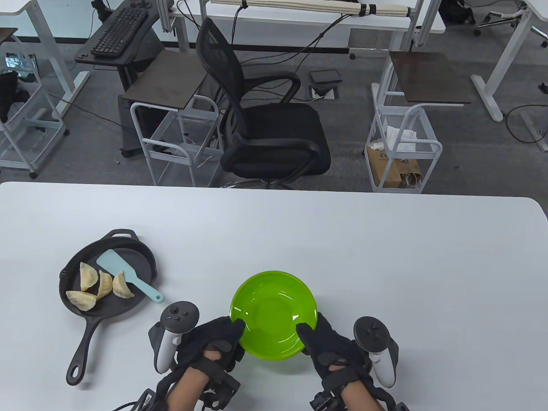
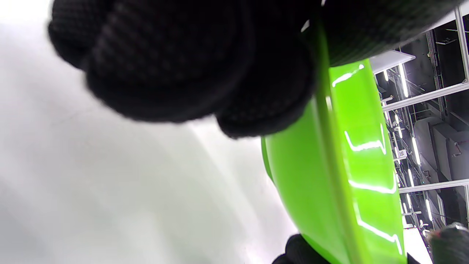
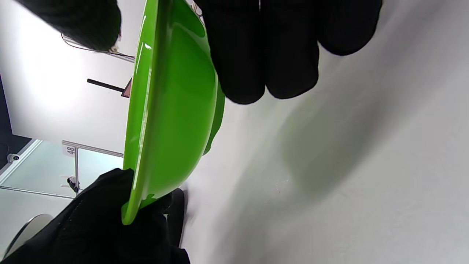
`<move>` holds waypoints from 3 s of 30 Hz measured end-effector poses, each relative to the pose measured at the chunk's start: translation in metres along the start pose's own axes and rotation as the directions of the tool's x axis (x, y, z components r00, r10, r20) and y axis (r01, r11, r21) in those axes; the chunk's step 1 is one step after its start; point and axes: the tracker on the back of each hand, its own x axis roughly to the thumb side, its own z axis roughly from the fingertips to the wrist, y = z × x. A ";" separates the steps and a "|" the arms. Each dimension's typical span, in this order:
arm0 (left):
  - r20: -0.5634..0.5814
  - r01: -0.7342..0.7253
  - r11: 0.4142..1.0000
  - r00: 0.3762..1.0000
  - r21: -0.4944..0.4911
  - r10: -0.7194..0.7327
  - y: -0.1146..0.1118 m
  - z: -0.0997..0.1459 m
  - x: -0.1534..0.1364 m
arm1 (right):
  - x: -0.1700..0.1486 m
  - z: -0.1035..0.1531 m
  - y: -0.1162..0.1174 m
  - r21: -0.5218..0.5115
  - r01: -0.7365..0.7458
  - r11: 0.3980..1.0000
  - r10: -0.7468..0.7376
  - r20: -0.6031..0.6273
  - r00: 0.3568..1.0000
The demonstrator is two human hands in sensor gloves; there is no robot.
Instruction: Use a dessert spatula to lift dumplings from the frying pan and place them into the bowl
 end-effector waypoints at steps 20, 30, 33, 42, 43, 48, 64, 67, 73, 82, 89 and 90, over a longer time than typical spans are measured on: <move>0.051 0.057 0.998 0.997 -0.019 -0.056 -0.001 0.000 0.005 | -0.014 -0.008 0.002 0.054 0.236 0.970 -0.232 -0.083 0.969; 0.085 0.176 0.984 0.980 0.027 -0.178 -0.005 0.005 0.012 | -0.017 -0.009 -0.006 0.011 0.278 0.961 -0.276 -0.096 0.956; 0.084 0.212 0.976 0.973 0.052 -0.215 -0.003 0.007 0.014 | -0.019 -0.009 -0.012 -0.024 0.285 0.958 -0.286 -0.096 0.953; 0.091 0.282 0.950 0.951 0.137 -0.295 -0.002 0.011 0.016 | -0.025 -0.011 -0.022 -0.089 0.329 0.940 -0.338 -0.107 0.935; 0.096 0.288 0.947 0.948 0.144 -0.303 -0.001 0.012 0.017 | -0.026 -0.011 -0.023 -0.095 0.341 0.935 -0.350 -0.111 0.930; 0.095 0.328 0.930 0.933 0.169 -0.346 0.000 0.013 0.017 | -0.030 -0.014 -0.030 -0.145 0.389 0.909 -0.407 -0.125 0.905; 0.079 0.380 0.908 0.914 0.178 -0.398 0.001 0.015 0.019 | -0.052 -0.036 -0.074 -0.468 0.495 0.732 -0.619 -0.151 0.771; 0.069 0.378 0.910 0.917 0.173 -0.394 0.002 0.016 0.018 | -0.055 -0.045 -0.083 -0.496 0.526 0.691 -0.666 -0.156 0.729; 0.067 0.382 0.905 0.914 0.185 -0.400 0.004 0.017 0.019 | -0.051 -0.058 -0.099 -0.564 0.483 0.670 -0.664 -0.165 0.729; 0.058 0.396 0.902 0.910 0.174 -0.411 0.004 0.018 0.020 | -0.056 -0.064 -0.113 -0.618 0.491 0.614 -0.705 -0.149 0.693; 0.057 0.402 0.899 0.907 0.172 -0.417 0.004 0.019 0.021 | -0.060 -0.062 -0.115 -0.635 0.510 0.580 -0.733 -0.132 0.668; 0.056 0.402 0.899 0.907 0.171 -0.417 0.004 0.019 0.021 | -0.059 -0.060 -0.115 -0.641 0.508 0.575 -0.731 -0.123 0.672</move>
